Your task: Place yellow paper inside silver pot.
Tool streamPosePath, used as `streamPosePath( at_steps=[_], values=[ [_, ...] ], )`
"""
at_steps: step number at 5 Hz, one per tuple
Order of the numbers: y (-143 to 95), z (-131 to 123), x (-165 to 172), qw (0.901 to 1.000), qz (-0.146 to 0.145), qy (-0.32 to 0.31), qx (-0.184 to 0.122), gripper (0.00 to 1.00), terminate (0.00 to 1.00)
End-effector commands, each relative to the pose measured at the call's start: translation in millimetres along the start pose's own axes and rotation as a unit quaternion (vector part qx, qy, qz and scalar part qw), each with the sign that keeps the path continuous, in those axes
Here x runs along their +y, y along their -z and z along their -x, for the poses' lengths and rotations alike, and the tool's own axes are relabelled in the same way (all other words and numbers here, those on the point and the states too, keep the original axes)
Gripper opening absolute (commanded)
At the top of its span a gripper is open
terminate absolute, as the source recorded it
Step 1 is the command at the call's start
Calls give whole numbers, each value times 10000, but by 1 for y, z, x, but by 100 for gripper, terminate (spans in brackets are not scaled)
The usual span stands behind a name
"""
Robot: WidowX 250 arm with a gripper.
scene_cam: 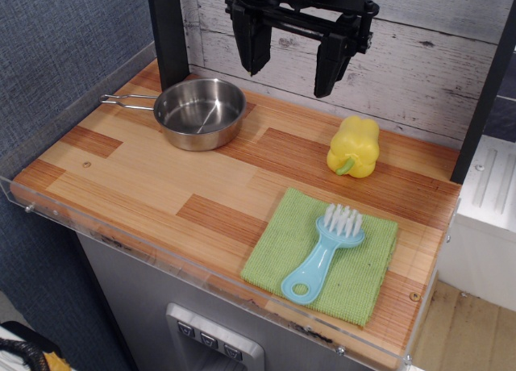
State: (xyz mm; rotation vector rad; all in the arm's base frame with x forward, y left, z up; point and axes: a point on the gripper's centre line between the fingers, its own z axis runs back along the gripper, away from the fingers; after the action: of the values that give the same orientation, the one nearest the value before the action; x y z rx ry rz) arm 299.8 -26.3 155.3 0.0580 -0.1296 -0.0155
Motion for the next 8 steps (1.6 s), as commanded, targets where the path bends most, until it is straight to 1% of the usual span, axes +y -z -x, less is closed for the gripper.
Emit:
streamPosePath(
  at_steps=[1,2,3,4,5,6,7,8],
  values=[
    [0,0,0,10000,0,0,0,100,0],
    [7,-26,1,9991,177,-95,-382,100,0],
    [23,-47,-1,9974,379,-272,-548,100,0],
    [41,-63,-9,9967,485,-279,-591,100,0],
    [60,-70,-19,9971,592,-243,-404,100,0],
    [77,-73,-32,9976,670,-140,-139,100,0],
    [92,-75,-45,9976,681,41,103,100,0],
    [106,-76,-51,9978,597,123,264,100,0]
  ],
)
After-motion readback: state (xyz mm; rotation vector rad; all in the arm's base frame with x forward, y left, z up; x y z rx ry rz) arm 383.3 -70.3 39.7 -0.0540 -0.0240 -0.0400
